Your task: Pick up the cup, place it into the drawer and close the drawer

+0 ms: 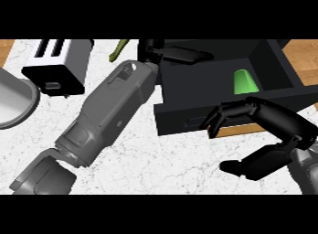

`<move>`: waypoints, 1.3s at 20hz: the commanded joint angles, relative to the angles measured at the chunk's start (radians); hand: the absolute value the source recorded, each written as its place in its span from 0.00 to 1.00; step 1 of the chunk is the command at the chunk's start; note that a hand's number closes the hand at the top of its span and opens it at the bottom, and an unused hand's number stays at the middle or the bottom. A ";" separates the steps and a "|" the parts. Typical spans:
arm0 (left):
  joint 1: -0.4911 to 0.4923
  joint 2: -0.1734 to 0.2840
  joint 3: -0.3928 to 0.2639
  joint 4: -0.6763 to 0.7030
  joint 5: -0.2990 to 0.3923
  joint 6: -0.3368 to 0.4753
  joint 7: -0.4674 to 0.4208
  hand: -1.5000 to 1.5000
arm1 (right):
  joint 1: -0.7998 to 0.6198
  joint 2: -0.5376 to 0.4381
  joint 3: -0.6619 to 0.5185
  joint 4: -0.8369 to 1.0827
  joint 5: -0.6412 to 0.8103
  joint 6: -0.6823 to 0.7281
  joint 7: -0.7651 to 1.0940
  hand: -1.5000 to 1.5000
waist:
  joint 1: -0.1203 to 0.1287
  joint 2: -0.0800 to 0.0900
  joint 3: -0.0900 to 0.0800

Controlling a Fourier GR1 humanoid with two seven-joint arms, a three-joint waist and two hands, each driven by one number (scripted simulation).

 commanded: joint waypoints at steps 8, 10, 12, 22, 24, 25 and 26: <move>0.091 0.000 0.042 -0.029 0.049 -0.034 -0.082 0.00 | 0.096 -0.014 0.140 0.180 0.509 -0.170 -0.158 0.00 | 0.124 -0.021 0.000; 0.084 0.016 0.043 -0.040 0.058 -0.073 -0.060 0.00 | 0.034 0.043 0.186 0.372 0.588 -0.232 -0.208 0.00 | 0.154 -0.012 0.001; 0.136 0.000 0.033 -0.085 0.055 -0.081 -0.081 0.00 | 0.005 0.028 0.201 0.489 0.621 -0.230 -0.289 0.00 | 0.169 -0.018 0.001; 0.293 0.117 0.029 -0.205 0.051 -0.173 -0.071 0.00 | -0.255 0.057 0.082 1.027 0.686 -0.404 -0.549 1.00 | 0.234 -0.013 0.003; 0.281 0.095 0.026 -0.242 0.054 -0.130 -0.039 0.00 | -0.314 0.065 0.030 1.103 0.665 -0.432 -0.571 1.00 | 0.246 -0.012 0.005; 0.291 0.109 0.040 -0.242 0.068 -0.166 -0.045 0.00 | -0.335 0.065 0.024 1.145 0.678 -0.461 -0.595 1.00 | 0.244 -0.003 0.004; 0.330 0.120 0.030 -0.264 0.068 -0.174 -0.032 0.00 | -0.362 0.043 -0.010 1.160 0.656 -0.451 -0.594 1.00 | 0.259 -0.010 0.004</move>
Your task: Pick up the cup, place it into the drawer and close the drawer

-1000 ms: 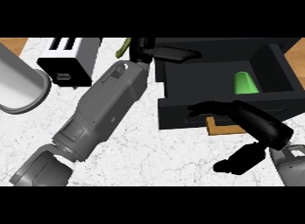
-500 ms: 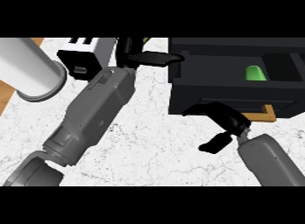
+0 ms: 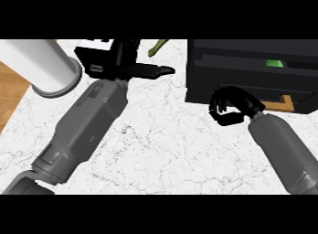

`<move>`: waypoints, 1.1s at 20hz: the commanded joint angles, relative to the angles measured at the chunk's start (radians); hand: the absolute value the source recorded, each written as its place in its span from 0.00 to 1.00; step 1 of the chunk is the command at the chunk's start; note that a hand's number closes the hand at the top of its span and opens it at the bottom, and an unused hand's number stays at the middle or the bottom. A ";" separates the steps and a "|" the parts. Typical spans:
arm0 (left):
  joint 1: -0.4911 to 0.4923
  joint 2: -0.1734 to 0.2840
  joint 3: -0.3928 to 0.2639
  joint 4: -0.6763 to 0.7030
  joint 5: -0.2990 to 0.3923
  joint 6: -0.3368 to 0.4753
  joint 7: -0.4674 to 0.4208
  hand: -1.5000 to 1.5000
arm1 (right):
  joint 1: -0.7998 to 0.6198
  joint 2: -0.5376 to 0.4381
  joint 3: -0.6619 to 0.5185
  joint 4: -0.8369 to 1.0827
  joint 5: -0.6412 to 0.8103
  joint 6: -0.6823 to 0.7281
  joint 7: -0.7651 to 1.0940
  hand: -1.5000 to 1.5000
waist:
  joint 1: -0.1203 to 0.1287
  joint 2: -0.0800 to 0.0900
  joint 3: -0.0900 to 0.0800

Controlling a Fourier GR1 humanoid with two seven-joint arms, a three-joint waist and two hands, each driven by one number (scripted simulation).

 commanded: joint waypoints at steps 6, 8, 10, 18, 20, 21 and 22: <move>0.087 0.096 -0.006 -0.083 0.011 -0.100 0.052 0.00 | -0.251 -0.079 -0.181 0.252 -0.055 -0.085 -0.058 1.00 | 0.060 0.020 0.003; 0.105 0.086 -0.015 -0.098 0.008 -0.109 0.041 0.00 | -0.266 -0.101 -0.209 0.264 -0.079 -0.075 -0.054 1.00 | 0.069 0.025 0.003; 0.110 0.103 -0.010 -0.116 0.015 -0.116 0.055 0.00 | -0.282 -0.092 -0.228 0.266 -0.096 -0.081 -0.030 1.00 | 0.081 0.022 0.003; 0.135 0.106 -0.024 -0.135 0.009 -0.141 0.050 0.00 | -0.308 -0.163 -0.258 0.226 -0.146 0.013 -0.023 1.00 | 0.103 0.032 0.001; 0.142 0.129 -0.020 -0.143 0.012 -0.164 0.051 0.00 | -0.298 -0.186 -0.261 0.215 -0.157 0.046 -0.039 1.00 | 0.105 0.033 0.001; 0.158 0.123 -0.028 -0.142 0.013 -0.172 0.058 0.00 | -0.304 -0.176 -0.270 0.213 -0.168 0.044 -0.016 1.00 | 0.111 0.031 0.000; 0.140 0.117 -0.020 -0.147 0.020 -0.164 0.067 0.00 | -0.300 -0.184 -0.275 0.203 -0.176 0.053 -0.025 1.00 | 0.105 0.032 0.001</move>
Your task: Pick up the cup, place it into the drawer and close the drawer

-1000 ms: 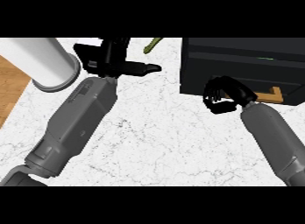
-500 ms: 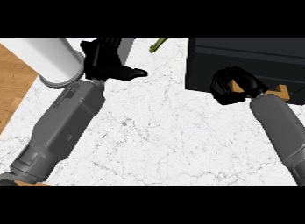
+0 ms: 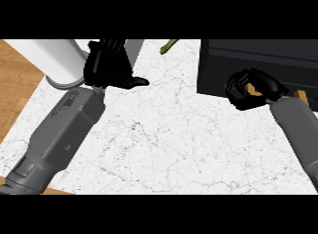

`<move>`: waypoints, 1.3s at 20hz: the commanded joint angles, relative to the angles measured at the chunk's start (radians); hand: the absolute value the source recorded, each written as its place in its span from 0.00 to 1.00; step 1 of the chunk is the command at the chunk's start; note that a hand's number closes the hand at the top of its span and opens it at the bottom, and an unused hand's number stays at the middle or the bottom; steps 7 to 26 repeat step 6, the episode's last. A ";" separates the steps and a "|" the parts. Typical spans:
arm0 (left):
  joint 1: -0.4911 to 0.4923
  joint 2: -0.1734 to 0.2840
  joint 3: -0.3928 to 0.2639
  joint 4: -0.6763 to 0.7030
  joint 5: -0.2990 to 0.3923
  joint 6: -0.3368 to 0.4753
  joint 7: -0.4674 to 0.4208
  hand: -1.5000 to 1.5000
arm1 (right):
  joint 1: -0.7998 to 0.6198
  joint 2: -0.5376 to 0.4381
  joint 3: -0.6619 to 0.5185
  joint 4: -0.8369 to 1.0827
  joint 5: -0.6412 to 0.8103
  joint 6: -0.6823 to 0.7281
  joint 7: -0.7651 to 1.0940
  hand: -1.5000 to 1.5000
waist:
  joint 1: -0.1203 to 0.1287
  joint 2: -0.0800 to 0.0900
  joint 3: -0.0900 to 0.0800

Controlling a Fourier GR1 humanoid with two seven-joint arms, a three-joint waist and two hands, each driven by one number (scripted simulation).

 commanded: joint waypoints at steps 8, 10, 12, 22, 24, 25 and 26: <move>0.029 -0.001 -0.006 -0.021 0.000 -0.020 -0.008 0.00 | -0.163 -0.142 -0.098 0.004 -0.020 -0.069 0.075 1.00 | 0.033 0.017 -0.013; 0.029 -0.001 -0.006 -0.021 0.000 -0.020 -0.008 0.00 | -0.163 -0.142 -0.098 0.004 -0.020 -0.069 0.075 1.00 | 0.033 0.017 -0.013; 0.029 -0.001 -0.006 -0.021 0.000 -0.020 -0.008 0.00 | -0.163 -0.142 -0.098 0.004 -0.020 -0.069 0.075 1.00 | 0.033 0.017 -0.013; 0.029 -0.001 -0.006 -0.021 0.000 -0.020 -0.008 0.00 | -0.163 -0.142 -0.098 0.004 -0.020 -0.069 0.075 1.00 | 0.033 0.017 -0.013; 0.029 -0.001 -0.006 -0.021 0.000 -0.020 -0.008 0.00 | -0.163 -0.142 -0.098 0.004 -0.020 -0.069 0.075 1.00 | 0.033 0.017 -0.013; 0.029 -0.001 -0.006 -0.021 0.000 -0.020 -0.008 0.00 | -0.163 -0.142 -0.098 0.004 -0.020 -0.069 0.075 1.00 | 0.033 0.017 -0.013; 0.029 -0.001 -0.006 -0.021 0.000 -0.020 -0.008 0.00 | -0.163 -0.142 -0.098 0.004 -0.020 -0.069 0.075 1.00 | 0.033 0.017 -0.013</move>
